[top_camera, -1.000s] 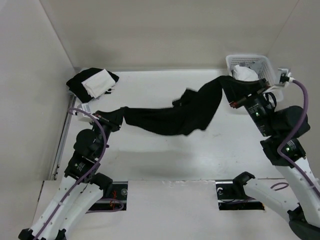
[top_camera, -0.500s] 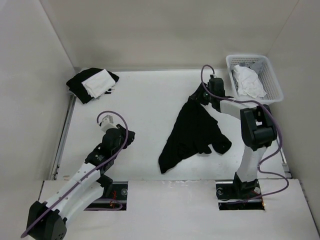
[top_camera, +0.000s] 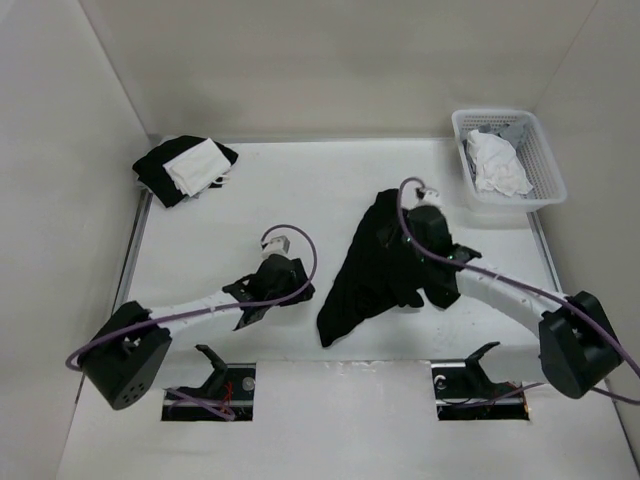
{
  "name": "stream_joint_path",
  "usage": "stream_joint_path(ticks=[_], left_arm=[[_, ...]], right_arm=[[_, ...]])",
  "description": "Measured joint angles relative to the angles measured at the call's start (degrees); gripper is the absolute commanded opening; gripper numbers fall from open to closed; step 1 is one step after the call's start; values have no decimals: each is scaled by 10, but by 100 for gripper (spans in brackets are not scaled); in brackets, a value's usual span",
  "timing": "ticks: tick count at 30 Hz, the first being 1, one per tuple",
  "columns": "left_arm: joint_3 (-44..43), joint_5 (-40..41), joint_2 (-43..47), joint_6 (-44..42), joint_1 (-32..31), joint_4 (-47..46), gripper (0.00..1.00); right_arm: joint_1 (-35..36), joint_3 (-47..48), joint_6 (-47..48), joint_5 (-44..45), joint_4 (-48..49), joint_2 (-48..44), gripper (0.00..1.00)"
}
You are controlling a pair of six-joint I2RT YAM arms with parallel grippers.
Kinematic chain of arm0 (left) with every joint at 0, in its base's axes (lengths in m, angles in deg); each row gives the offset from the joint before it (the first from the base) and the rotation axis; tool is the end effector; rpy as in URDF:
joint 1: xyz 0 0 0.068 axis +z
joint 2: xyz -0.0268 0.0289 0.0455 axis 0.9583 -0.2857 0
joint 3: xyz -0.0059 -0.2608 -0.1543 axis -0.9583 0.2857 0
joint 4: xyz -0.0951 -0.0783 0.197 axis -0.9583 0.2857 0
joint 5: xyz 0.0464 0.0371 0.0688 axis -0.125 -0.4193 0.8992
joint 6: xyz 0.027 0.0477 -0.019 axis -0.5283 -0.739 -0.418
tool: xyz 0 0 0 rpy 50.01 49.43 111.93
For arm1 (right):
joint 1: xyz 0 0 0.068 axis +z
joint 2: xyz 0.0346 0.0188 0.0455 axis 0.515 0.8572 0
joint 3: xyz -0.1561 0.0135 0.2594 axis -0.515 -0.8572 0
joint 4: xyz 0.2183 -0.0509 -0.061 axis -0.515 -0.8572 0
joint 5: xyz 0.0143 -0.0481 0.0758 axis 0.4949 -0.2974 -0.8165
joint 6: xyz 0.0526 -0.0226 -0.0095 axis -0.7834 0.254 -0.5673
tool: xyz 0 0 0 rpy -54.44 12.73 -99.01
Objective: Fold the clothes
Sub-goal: Flatten the tank top out
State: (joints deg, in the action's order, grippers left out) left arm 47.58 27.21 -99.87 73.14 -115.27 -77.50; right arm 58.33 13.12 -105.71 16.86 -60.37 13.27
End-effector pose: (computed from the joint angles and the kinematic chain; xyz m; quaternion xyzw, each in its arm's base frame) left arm 0.1433 -0.1187 0.1970 -0.0836 0.9138 -0.2180 0.3323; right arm 0.2330 0.1155 0.2875 0.1122 0.8364 0.2533 0.4730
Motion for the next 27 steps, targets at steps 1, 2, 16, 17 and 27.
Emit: stream_joint_path(ticks=[1,2,16,17,27], left_arm=[[-8,-12,-17,-1,-5,-17,47],[-13,-24,-33,-1,-9,-35,46],[-21,-131,-115,-5,-45,-141,30],[-21,-137,-120,-5,-46,-148,28],[-21,-159,-150,-2,-44,-183,8]], right_arm=[[30,-14,1,10,-18,-6,38],[64,-25,5,20,-39,-10,42],[223,3,11,129,-171,73,42],[223,7,12,131,-172,83,42],[218,17,25,125,-176,102,8]])
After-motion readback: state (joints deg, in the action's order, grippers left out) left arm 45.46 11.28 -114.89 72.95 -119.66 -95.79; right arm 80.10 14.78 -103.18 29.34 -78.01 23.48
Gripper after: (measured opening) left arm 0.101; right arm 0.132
